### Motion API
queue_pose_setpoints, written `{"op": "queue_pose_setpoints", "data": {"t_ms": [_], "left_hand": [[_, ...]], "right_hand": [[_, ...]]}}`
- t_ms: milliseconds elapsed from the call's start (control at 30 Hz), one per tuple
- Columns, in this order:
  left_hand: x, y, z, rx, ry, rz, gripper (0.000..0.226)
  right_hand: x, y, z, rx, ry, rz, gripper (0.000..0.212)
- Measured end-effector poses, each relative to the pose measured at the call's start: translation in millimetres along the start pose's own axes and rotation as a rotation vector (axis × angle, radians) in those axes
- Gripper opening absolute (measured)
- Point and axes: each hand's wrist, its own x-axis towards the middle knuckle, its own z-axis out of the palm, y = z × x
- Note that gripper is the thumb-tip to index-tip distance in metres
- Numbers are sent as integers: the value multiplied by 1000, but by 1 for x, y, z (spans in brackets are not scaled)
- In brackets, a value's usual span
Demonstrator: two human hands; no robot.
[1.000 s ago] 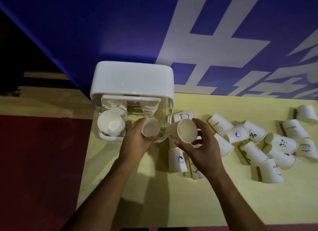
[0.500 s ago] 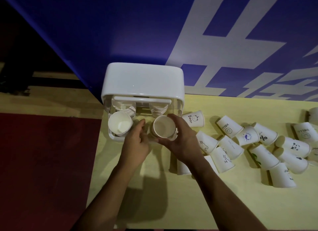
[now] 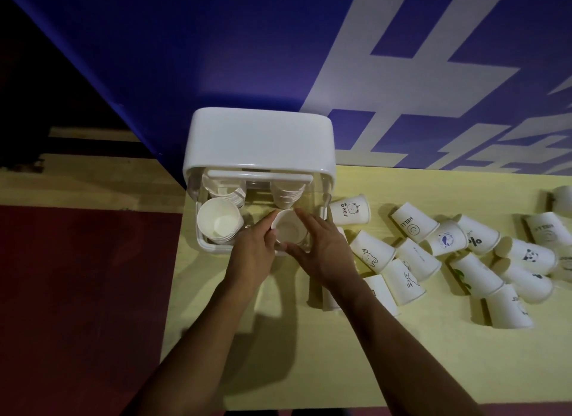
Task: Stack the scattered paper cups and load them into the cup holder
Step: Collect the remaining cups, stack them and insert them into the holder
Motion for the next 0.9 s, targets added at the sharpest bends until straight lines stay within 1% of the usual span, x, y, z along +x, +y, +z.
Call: {"op": "queue_pose_setpoints", "data": {"t_ms": [167, 267, 333, 367, 433, 500, 567, 667, 733, 800, 900], "left_hand": [[1, 1, 0, 39, -23, -14, 45], [-7, 12, -5, 43, -3, 4, 46], [-22, 25, -8, 29, 46, 23, 46], [-31, 33, -8, 13, 86, 64, 44], [-44, 53, 0, 36, 137, 230, 37], [-45, 73, 18, 92, 83, 361, 34], [-32, 97, 43, 143, -30, 377, 40], [5, 121, 84, 303, -152, 387, 56], [32, 129, 109, 462, -219, 367, 68], [55, 131, 130, 623, -249, 313, 75], [82, 127, 152, 755, -239, 225, 75]], "right_hand": [[0, -1, 2, -18, 2, 13, 81], [-10, -1, -6, 49, 35, 36, 84], [-24, 5, -18, 71, 70, 68, 74], [-32, 13, -27, 66, 99, 87, 66], [-49, 33, -44, 74, 160, 158, 52], [-62, 56, -62, 84, 209, 236, 44], [-71, 82, -81, 48, 250, 269, 40], [-76, 119, -108, 19, 284, 302, 40], [-77, 143, -124, 29, 288, 324, 42], [-79, 167, -135, 26, 283, 337, 43], [-80, 198, -144, 37, 290, 329, 41]]}}
